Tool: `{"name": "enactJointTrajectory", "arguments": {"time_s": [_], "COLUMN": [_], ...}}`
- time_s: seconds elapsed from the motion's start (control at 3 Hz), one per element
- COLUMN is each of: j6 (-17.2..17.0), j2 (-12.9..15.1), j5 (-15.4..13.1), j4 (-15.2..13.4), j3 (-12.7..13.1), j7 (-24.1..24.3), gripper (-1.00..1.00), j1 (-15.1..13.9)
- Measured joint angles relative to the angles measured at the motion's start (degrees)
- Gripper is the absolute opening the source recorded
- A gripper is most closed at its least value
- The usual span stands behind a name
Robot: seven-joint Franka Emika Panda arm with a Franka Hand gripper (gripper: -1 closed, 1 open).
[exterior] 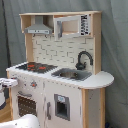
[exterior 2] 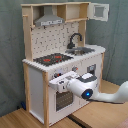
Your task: Play with the kitchen
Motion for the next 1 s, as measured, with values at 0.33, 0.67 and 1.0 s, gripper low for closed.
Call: {"name": "enactJointTrajectory", "arguments": {"time_s": [0.33,0.67,1.0], "j6": [-0.2,-0.2,-0.2], "j2": [0.2,0.2,0.8], "j5": [0.1,0.1,0.4], "j4": [0.0,-0.1,-0.1], "j3": [0.0,0.0,0.2], "j7": [0.9,1.3,6.1], "gripper": [-1.0,1.0,1.0], "j1": [0.0,0.0,0.0]}}
